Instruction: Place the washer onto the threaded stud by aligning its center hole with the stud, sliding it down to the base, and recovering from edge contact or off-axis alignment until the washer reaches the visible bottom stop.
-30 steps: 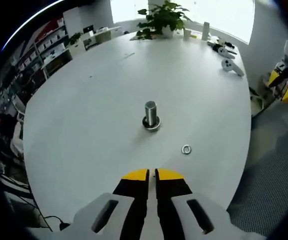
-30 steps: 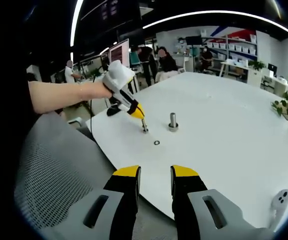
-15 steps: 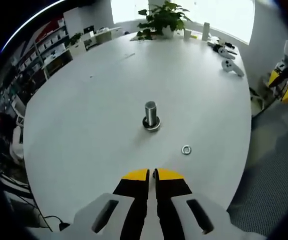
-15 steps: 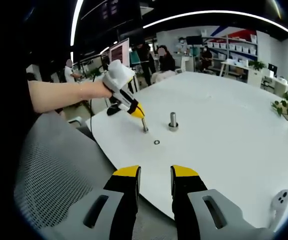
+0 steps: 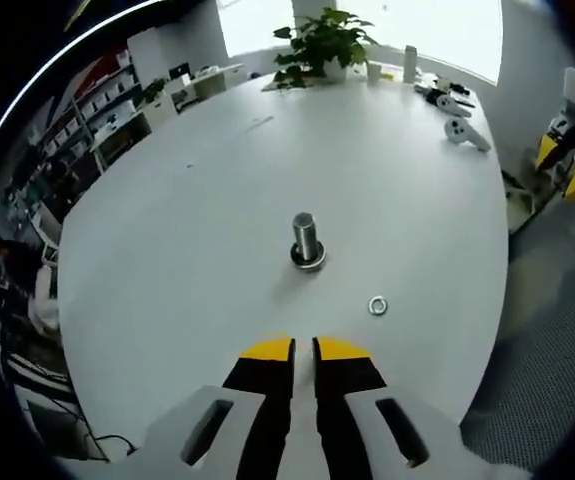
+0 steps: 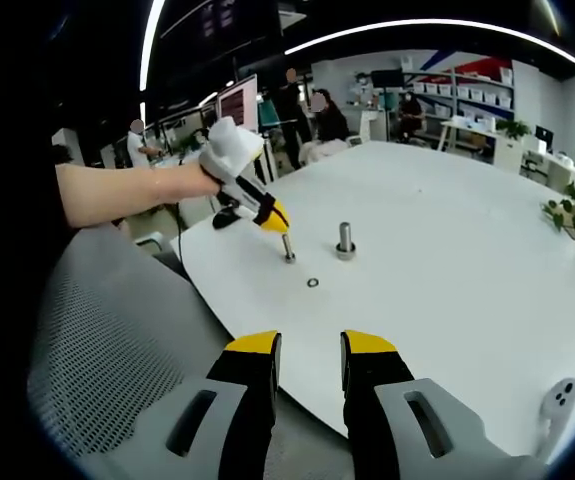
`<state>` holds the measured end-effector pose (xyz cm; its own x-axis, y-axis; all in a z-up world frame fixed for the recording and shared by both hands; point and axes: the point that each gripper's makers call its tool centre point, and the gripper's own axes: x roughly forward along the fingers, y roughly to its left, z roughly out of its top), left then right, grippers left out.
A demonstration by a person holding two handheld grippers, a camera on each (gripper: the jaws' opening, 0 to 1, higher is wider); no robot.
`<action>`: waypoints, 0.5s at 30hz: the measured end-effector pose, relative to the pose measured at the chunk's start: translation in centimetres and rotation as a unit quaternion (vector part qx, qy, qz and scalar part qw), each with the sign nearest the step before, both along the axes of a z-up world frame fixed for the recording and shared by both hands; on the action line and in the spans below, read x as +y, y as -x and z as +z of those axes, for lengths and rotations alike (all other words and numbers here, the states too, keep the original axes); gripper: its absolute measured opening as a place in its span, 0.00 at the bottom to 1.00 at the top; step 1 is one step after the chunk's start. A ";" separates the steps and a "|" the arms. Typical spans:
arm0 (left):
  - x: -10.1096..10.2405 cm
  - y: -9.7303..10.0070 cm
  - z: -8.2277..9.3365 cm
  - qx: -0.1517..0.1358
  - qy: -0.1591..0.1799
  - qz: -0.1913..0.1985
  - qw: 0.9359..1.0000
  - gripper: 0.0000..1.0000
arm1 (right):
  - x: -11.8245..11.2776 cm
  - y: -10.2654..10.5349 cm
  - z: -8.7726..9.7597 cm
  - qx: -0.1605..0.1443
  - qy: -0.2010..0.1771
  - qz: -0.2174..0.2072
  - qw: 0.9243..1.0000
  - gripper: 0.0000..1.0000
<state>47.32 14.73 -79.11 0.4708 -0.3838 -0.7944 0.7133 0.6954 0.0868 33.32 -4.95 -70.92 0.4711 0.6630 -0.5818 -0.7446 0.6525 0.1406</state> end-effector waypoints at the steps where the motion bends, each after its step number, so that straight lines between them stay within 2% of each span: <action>1: 0.1 0.0 0.3 -0.006 0.007 0.004 1.000 0.04 | 0.0 0.0 0.0 0.000 0.001 0.000 1.000 0.26; 6: -0.3 -0.2 1.6 -0.023 0.045 0.021 0.999 0.04 | 0.0 0.0 0.0 0.001 0.002 0.001 1.000 0.26; 9: -1.0 -0.1 2.0 -0.028 0.055 0.018 0.998 0.04 | 0.0 0.1 0.0 0.001 0.002 0.000 1.000 0.26; 15: -3.9 0.0 2.6 -0.033 0.084 -0.007 0.996 0.02 | 0.0 0.1 0.0 0.002 0.002 0.000 1.000 0.26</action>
<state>47.27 10.83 -76.54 0.5131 -0.5157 -0.6862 0.7203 0.6934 0.0175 33.27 -4.91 -70.94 0.4696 0.6603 -0.5860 -0.7438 0.6536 0.1403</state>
